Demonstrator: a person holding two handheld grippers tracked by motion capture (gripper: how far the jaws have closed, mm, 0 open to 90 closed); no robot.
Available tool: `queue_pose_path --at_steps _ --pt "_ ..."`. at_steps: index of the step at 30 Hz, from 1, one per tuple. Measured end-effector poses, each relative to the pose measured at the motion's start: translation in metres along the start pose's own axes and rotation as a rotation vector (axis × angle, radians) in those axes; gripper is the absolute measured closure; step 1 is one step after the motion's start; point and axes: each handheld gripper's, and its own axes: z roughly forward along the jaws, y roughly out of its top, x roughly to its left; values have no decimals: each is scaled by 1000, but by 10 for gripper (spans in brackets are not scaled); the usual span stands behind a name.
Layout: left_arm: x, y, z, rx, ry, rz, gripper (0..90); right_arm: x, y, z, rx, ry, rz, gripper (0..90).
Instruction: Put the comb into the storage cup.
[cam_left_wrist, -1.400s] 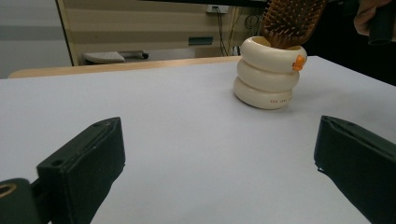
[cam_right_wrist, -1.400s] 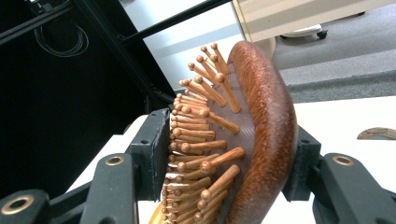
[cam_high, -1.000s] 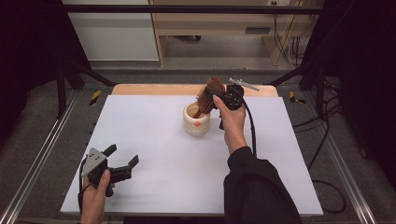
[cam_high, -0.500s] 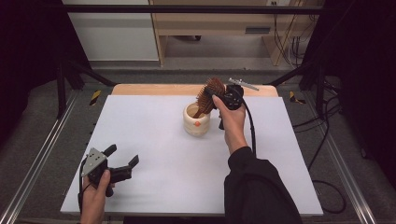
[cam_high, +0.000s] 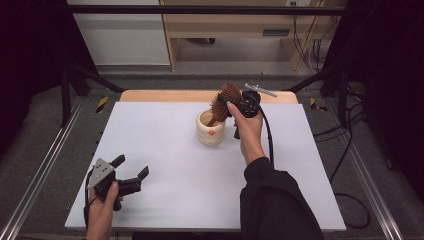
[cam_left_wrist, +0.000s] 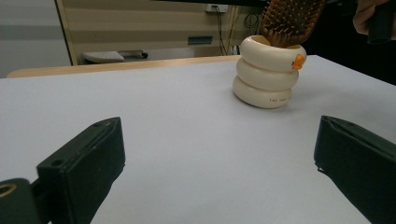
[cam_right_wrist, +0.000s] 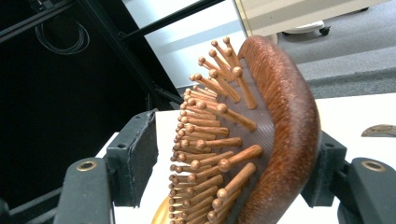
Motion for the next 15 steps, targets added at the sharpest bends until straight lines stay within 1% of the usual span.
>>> queue_pose_path --at_steps 6,15 --pt "0 0 0 0 0 0 20 -1 0 0 3 -6 0 292" --pt "0 0 0 0 0 0 21 0 0 0 8 -3 9 246"
